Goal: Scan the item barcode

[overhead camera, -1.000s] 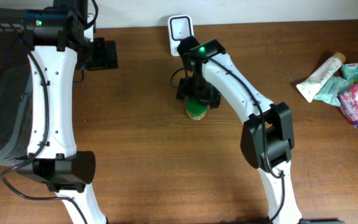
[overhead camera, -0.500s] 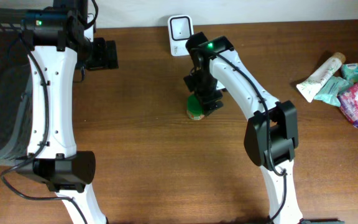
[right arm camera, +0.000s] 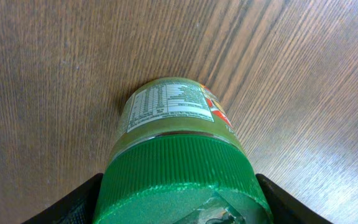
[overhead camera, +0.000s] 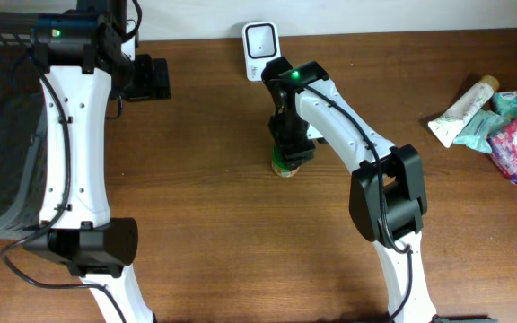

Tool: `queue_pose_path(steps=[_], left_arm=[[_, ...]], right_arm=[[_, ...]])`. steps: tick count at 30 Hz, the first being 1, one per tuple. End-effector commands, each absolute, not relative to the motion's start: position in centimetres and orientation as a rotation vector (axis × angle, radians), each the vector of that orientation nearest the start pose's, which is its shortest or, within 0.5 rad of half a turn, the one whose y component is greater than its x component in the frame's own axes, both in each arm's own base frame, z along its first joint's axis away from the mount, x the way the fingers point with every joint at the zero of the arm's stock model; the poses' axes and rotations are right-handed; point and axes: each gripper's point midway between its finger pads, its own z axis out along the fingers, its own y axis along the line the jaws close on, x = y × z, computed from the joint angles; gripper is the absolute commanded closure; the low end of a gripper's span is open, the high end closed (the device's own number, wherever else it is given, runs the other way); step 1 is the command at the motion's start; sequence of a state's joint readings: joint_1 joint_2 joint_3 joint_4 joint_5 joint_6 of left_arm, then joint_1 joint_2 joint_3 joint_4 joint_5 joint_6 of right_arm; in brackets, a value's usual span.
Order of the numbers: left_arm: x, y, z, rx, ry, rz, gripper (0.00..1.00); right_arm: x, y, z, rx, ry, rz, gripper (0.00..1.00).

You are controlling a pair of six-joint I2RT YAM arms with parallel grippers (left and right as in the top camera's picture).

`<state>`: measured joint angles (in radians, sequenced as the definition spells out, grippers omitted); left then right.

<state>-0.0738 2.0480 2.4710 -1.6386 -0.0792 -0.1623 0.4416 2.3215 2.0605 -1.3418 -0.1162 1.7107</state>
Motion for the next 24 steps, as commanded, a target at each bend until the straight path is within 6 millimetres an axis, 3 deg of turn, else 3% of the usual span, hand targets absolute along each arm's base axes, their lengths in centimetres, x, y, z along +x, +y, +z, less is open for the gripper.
queue_pose_path(steps=[1, 4, 5, 7, 10, 11, 16, 18, 20, 24], left_arm=[[42.5, -1.7, 27.2, -0.157, 2.779, 0.056, 0.01], [42.5, -1.7, 27.2, -0.156, 2.779, 0.055, 0.01], [42.5, -1.7, 27.2, -0.156, 2.779, 0.055, 0.01], [42.5, -1.7, 27.2, -0.156, 2.778, 0.055, 0.01], [42.5, -1.7, 27.2, -0.156, 2.779, 0.055, 0.01], [42.5, -1.7, 27.2, -0.156, 2.779, 0.055, 0.01], [42.5, -1.7, 27.2, -0.156, 2.779, 0.055, 0.01], [42.5, -1.7, 27.2, -0.156, 2.779, 0.055, 0.01], [42.5, -1.7, 27.2, -0.156, 2.778, 0.055, 0.01], [42.5, -1.7, 27.2, -0.156, 2.778, 0.055, 0.01]], right_arm=[[39.3, 20.3, 5.7, 1.652, 2.773, 0.021, 0.36], [39.4, 20.0, 5.7, 1.305, 2.933, 0.016, 0.38], [40.0, 20.2, 5.7, 1.043, 3.016, 0.052, 0.37], [40.7, 20.8, 5.7, 0.699, 3.081, 0.096, 0.37], [41.0, 22.0, 5.7, -0.019, 3.111, 0.117, 0.36], [41.1, 21.9, 5.7, -0.100, 3.097, 0.084, 0.28], [41.5, 21.1, 5.7, -0.094, 3.077, 0.013, 0.04], [41.4, 21.5, 5.7, -0.055, 3.084, 0.037, 0.01], [41.4, 21.4, 5.7, 0.150, 3.084, 0.040, 0.01], [41.9, 21.1, 5.7, 0.184, 3.059, 0.018, 0.02]])
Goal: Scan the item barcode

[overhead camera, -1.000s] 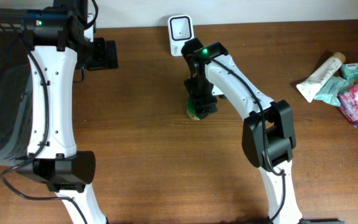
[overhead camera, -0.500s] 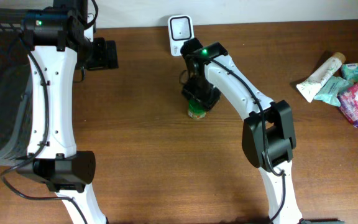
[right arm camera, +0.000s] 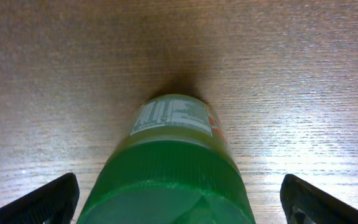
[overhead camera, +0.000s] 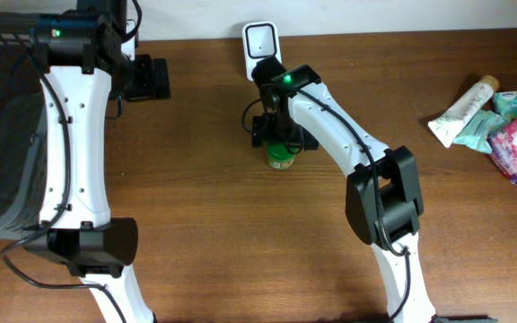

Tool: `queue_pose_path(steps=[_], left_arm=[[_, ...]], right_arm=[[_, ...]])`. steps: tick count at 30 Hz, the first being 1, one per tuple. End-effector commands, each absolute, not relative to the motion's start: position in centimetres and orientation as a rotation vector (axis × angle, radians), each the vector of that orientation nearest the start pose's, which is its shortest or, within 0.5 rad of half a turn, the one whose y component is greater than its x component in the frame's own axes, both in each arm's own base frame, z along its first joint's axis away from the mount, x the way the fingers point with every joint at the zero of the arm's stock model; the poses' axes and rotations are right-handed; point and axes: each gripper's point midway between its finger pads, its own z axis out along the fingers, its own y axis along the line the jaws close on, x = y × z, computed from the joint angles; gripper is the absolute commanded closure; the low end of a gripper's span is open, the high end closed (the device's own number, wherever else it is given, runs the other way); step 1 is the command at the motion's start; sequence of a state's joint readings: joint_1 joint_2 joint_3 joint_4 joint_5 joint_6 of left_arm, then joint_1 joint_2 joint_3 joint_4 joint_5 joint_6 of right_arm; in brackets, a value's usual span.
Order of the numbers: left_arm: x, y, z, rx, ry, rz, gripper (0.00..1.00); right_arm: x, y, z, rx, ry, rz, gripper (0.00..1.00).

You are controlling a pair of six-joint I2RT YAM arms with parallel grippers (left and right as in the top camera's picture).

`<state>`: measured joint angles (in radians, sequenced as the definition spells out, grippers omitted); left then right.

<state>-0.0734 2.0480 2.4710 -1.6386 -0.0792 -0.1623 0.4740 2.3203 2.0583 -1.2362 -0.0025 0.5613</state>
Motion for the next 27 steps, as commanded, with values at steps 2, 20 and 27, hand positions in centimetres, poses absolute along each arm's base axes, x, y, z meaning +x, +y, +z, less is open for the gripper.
queue_pose_path(steps=[2, 20, 27], left_arm=[[42.5, -1.7, 27.2, -0.156, 2.779, 0.056, 0.01], [42.5, -1.8, 27.2, -0.153, 2.779, 0.054, 0.01], [42.5, -1.8, 27.2, -0.153, 2.779, 0.055, 0.01]], right_arm=[[41.9, 21.1, 5.7, 0.184, 3.058, 0.015, 0.04], [41.2, 21.7, 4.3, 0.156, 3.059, -0.015, 0.01], [41.2, 21.9, 3.7, 0.251, 3.067, 0.002, 0.01]])
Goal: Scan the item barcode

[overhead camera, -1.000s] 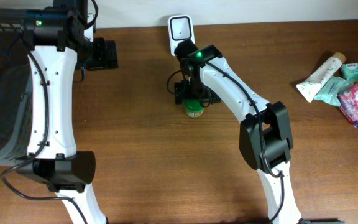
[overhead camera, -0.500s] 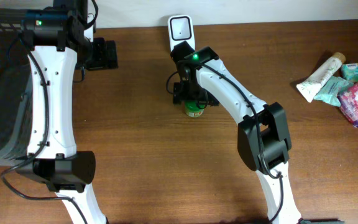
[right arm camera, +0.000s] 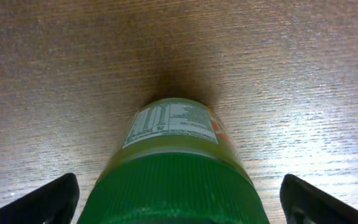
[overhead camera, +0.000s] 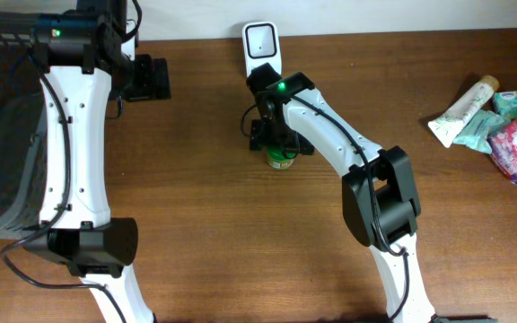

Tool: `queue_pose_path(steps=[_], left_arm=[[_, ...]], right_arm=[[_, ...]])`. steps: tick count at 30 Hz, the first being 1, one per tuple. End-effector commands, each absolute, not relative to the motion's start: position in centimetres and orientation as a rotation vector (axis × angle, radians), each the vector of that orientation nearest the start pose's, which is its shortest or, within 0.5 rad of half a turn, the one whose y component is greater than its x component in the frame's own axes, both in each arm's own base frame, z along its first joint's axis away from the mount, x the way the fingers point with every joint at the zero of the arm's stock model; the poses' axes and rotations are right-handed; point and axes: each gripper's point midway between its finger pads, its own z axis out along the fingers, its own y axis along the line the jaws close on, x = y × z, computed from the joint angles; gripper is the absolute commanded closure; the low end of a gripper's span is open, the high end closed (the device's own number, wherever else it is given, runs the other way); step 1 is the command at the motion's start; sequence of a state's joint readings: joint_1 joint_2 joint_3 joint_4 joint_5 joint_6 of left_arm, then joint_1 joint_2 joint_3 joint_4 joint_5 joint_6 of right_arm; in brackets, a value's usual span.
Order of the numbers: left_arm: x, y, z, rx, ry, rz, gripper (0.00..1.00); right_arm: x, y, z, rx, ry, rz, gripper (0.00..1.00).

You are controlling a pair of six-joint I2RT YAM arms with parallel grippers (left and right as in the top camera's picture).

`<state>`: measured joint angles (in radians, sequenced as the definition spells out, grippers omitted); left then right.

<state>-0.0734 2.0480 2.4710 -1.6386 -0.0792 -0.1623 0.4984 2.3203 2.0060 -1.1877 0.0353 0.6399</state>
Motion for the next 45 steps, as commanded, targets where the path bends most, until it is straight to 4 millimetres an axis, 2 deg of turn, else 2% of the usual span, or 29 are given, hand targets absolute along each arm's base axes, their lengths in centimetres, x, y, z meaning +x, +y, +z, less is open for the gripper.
queue_pose_path(steps=[1, 5, 7, 9, 13, 19, 25, 27, 31, 40, 42, 45], left_arm=[[42.5, -1.8, 27.2, -0.153, 2.779, 0.054, 0.01], [42.5, -1.8, 27.2, -0.153, 2.779, 0.055, 0.01], [42.5, -1.8, 27.2, -0.153, 2.779, 0.054, 0.01], [42.5, -1.8, 27.2, -0.153, 2.779, 0.055, 0.01], [42.5, -1.8, 27.2, -0.153, 2.778, 0.055, 0.01], [42.5, -1.8, 27.2, -0.153, 2.778, 0.055, 0.01], [42.5, -1.8, 27.2, -0.153, 2.779, 0.055, 0.01], [42.5, -1.8, 27.2, -0.153, 2.779, 0.055, 0.01], [42.5, -1.8, 27.2, -0.153, 2.779, 0.054, 0.01], [42.5, -1.8, 27.2, -0.154, 2.779, 0.055, 0.01], [42.5, -1.8, 27.2, -0.153, 2.778, 0.055, 0.01], [42.5, -1.8, 27.2, -0.153, 2.779, 0.054, 0.01]], right_arm=[[41.2, 21.9, 3.7, 0.254, 3.068, 0.001, 0.01], [41.6, 21.1, 3.7, 0.416, 3.053, 0.008, 0.00], [41.7, 20.8, 3.7, 0.466, 3.058, 0.032, 0.09], [41.8, 20.9, 3.7, 0.522, 3.056, 0.062, 0.09], [42.1, 21.1, 3.7, 0.517, 3.045, 0.075, 0.09], [41.3, 22.2, 3.7, 0.517, 3.089, 0.153, 0.13], [41.2, 22.1, 3.7, 0.518, 3.092, 0.149, 0.15], [41.2, 22.1, 3.7, 0.519, 3.093, 0.149, 0.20], [41.0, 22.1, 3.7, 0.525, 3.101, 0.150, 0.23], [40.1, 22.3, 3.7, 0.533, 3.142, 0.165, 0.24], [39.8, 22.6, 3.8, 0.536, 3.158, 0.194, 0.38], [39.2, 23.1, 3.9, 0.544, 3.191, 0.240, 0.46]])
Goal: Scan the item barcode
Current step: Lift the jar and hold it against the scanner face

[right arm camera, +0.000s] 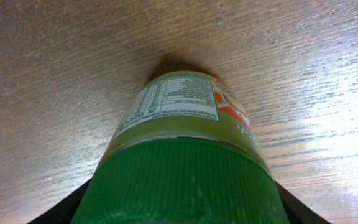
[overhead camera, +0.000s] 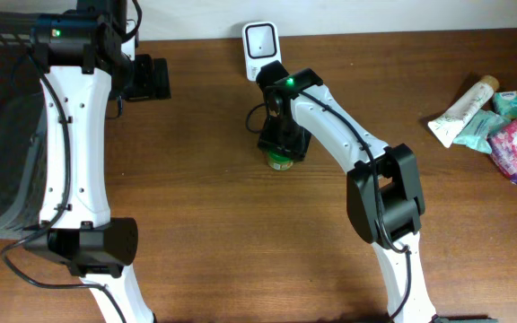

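Observation:
A jar of green contents with a ribbed green lid (right arm camera: pixel 179 186) and a nutrition label stands upright on the wooden table (overhead camera: pixel 196 224), in front of the white barcode scanner (overhead camera: pixel 260 42). In the overhead view the jar (overhead camera: pixel 280 162) peeks out under my right gripper (overhead camera: pixel 283 144). The right gripper (right arm camera: pixel 179 208) is shut on the lid, with a black finger (right arm camera: pixel 64 211) pressed to each side. My left gripper (overhead camera: pixel 153 79) is held high at the back left, away from the jar; its jaws are not readable.
A dark mesh basket fills the left edge. A cream tube (overhead camera: pixel 460 109), a teal pack and a pink packet lie at the far right. Bare wood lies between them and the jar.
My right gripper's fingers stood wide apart on either side of the lid; now they are closed against it. The wrist has turned a little. The jar stands at about the same spot.
At first my right gripper was shut on the jar's lid slightly farther from the scanner. Then the fingers stood wide open around the jar, which stood a bit closer to the scanner, and stayed open. Now they grip the lid again with the wrist turned.

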Tool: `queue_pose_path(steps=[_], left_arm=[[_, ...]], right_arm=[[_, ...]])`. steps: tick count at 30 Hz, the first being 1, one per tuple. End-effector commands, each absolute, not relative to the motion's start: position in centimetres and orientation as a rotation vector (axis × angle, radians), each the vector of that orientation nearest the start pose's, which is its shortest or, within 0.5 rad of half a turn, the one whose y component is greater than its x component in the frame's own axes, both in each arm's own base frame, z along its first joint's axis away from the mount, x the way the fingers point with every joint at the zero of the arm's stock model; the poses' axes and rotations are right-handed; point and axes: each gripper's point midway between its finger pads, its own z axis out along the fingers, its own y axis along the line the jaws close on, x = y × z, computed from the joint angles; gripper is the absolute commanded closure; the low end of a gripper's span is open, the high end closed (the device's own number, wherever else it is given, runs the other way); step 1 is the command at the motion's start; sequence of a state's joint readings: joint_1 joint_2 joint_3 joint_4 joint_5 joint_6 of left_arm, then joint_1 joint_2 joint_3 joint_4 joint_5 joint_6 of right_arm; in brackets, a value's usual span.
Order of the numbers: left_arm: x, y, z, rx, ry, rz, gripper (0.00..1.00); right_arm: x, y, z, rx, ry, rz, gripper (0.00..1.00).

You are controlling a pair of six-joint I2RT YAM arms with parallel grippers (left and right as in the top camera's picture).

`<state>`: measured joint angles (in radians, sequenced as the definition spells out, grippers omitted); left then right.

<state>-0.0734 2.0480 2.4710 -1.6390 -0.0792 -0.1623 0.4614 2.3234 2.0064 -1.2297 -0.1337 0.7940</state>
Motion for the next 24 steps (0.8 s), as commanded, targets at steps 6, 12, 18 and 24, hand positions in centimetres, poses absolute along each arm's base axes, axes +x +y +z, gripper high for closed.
queue_pose_path(steps=[6, 12, 18, 24], left_arm=[[42.5, -1.8, 27.2, -0.153, 2.779, 0.054, 0.01], [42.5, -1.8, 27.2, -0.153, 2.779, 0.054, 0.01], [42.5, -1.8, 27.2, -0.153, 2.779, 0.055, 0.01], [42.5, -1.8, 27.2, -0.153, 2.779, 0.054, 0.01]], right_arm=[[39.3, 25.5, 7.8, 0.440, 3.226, 0.619, 0.44], [41.0, 26.7, 15.5, 0.372, 3.091, 1.378, 0.43], [44.7, 22.8, 24.5, 0.506, 2.640, 2.253, 0.43], [45.3, 21.4, 25.6, 0.588, 2.581, 2.349, 0.40]])
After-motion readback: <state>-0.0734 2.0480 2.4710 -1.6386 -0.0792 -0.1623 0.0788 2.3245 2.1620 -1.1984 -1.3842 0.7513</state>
